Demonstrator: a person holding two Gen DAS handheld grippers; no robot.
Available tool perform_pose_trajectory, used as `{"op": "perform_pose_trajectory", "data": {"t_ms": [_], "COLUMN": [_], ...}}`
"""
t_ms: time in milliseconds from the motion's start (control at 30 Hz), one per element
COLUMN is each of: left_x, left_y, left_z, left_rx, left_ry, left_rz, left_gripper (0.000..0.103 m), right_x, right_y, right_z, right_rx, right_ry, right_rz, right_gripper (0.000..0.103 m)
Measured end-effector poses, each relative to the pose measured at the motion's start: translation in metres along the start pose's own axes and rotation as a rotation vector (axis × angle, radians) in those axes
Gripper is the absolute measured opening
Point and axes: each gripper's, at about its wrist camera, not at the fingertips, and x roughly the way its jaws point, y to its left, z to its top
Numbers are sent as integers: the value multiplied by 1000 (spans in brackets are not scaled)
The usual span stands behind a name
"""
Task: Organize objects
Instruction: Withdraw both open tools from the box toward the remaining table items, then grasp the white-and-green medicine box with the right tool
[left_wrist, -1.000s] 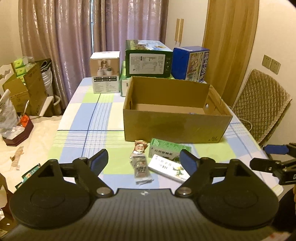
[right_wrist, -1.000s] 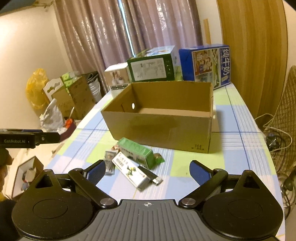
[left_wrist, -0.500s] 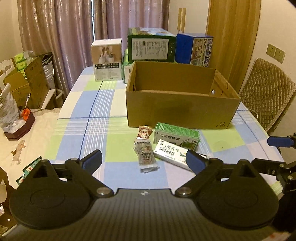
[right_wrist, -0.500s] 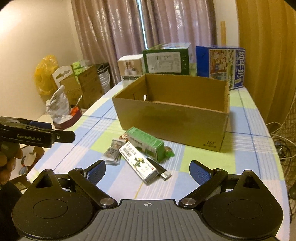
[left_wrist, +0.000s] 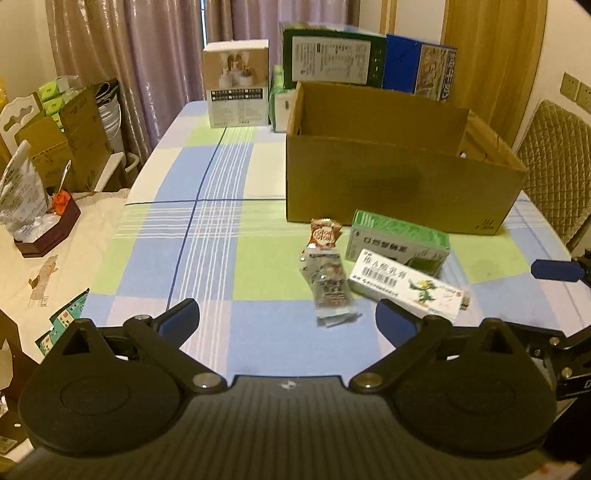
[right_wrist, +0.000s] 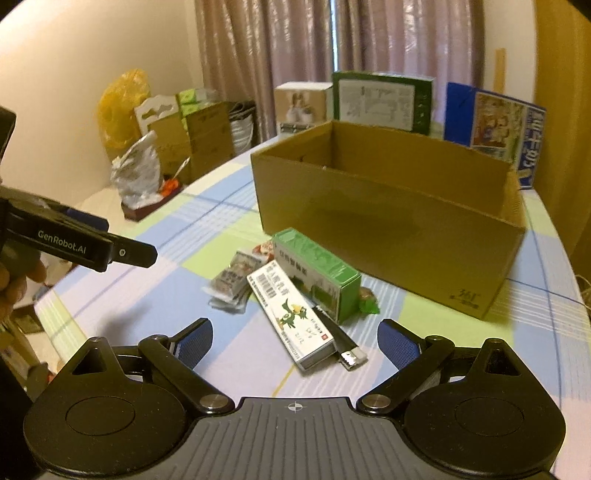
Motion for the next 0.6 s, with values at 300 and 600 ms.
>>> {"op": "perform_pose_trajectory", "data": {"t_ms": [300, 600], "left_x": [42, 70], "left_y": [-1, 6], "left_z": [-12, -7], "left_rx": [75, 74], "left_ry": [-22, 7], "left_rz": [-48, -56], "left_gripper": [100, 100], "right_x": [50, 89], "right_y": [-3, -6], "right_z": [-7, -5], "right_rx": [-45, -125], "right_ry": [46, 95], "right_rz": [16, 10], "right_gripper": [76, 61]}}
